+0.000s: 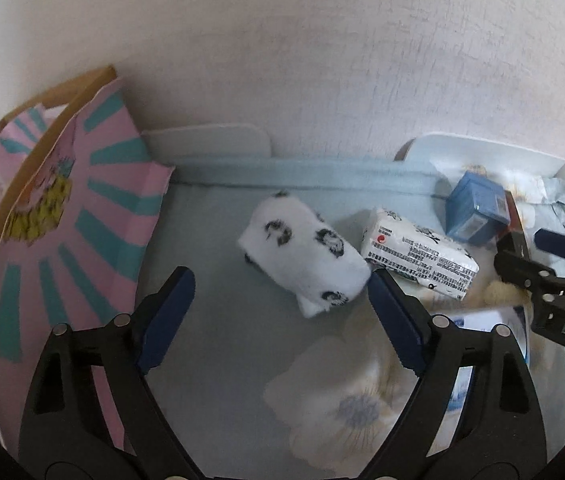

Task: Organize objects
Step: 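Grasp the white panda sock with left tool while right tool grasps red lipstick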

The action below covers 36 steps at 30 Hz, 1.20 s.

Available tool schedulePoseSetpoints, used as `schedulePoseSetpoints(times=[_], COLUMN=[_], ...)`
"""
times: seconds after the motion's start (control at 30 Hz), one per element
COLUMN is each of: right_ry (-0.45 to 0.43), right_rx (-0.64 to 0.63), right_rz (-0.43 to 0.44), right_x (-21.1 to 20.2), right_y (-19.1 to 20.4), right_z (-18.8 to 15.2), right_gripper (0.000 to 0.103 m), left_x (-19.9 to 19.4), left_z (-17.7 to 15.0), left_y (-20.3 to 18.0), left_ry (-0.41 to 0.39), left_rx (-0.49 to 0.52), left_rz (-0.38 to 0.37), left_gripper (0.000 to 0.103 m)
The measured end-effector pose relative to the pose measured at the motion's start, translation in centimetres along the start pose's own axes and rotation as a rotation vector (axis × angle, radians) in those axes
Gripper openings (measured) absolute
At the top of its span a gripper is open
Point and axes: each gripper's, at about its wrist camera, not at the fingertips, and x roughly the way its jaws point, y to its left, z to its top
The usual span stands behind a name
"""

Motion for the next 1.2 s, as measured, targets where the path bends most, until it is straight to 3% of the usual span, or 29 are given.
schedulePoseSetpoints(times=[0.17, 0.2, 0.27, 0.5, 0.8, 1.2], right_ry=[0.008, 0.007, 0.002, -0.013, -0.073, -0.167], right_rx=[0.020, 0.018, 0.021, 0.054, 0.082, 0.066], right_rz=[-0.004, -0.010, -0.007, 0.009, 0.030, 0.023], right_x=[0.4, 0.3, 0.3, -0.2, -3.2, -12.9], right_y=[-0.4, -0.4, -0.5, -1.4, -3.2, -2.9], right_z=[0.5, 0.5, 0.5, 0.3, 0.2, 0.9], right_gripper=[0.041, 0.036, 0.031, 0.019, 0.018, 0.018], left_x=[1.1, 1.4, 2.1, 2.4, 0.4, -8.2], left_z=[1.4, 1.6, 1.9, 1.9, 2.2, 2.5], left_y=[-0.3, -0.2, -0.2, -0.4, -0.2, -1.3], left_ry=[-0.003, 0.001, 0.018, 0.020, -0.004, -0.060], left_rx=[0.007, 0.005, 0.003, 0.019, -0.003, 0.020], left_rz=[-0.023, -0.032, -0.075, -0.101, -0.115, -0.177], left_gripper=[0.087, 0.085, 0.068, 0.062, 0.061, 0.061])
